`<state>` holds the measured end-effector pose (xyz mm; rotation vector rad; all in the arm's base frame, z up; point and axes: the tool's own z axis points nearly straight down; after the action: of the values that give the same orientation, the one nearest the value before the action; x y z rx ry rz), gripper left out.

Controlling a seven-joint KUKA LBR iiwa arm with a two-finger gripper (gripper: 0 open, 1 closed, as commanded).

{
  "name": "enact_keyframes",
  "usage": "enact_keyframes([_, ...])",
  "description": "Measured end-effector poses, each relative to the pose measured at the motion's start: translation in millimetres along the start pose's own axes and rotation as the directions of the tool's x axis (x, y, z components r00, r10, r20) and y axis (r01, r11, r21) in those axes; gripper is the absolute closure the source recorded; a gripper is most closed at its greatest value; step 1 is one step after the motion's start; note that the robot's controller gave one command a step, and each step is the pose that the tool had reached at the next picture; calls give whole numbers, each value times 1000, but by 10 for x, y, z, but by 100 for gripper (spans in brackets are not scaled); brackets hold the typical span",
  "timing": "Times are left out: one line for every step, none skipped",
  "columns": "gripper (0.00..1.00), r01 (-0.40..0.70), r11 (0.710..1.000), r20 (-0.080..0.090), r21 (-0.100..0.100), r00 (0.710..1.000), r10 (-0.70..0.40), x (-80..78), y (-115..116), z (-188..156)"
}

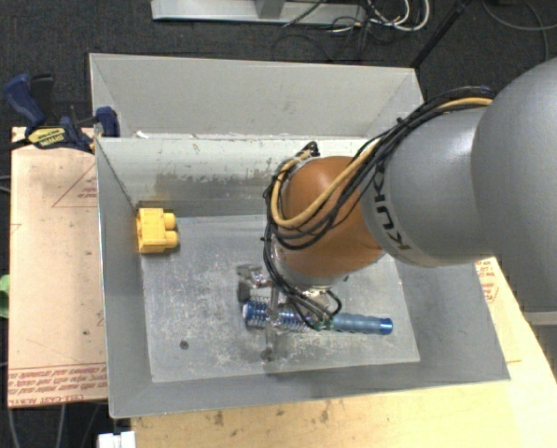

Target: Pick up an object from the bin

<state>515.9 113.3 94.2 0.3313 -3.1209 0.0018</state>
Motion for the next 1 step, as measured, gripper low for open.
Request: enact_keyframes([0, -4, 1000, 5, 1, 1000, 4, -193, -723, 257])
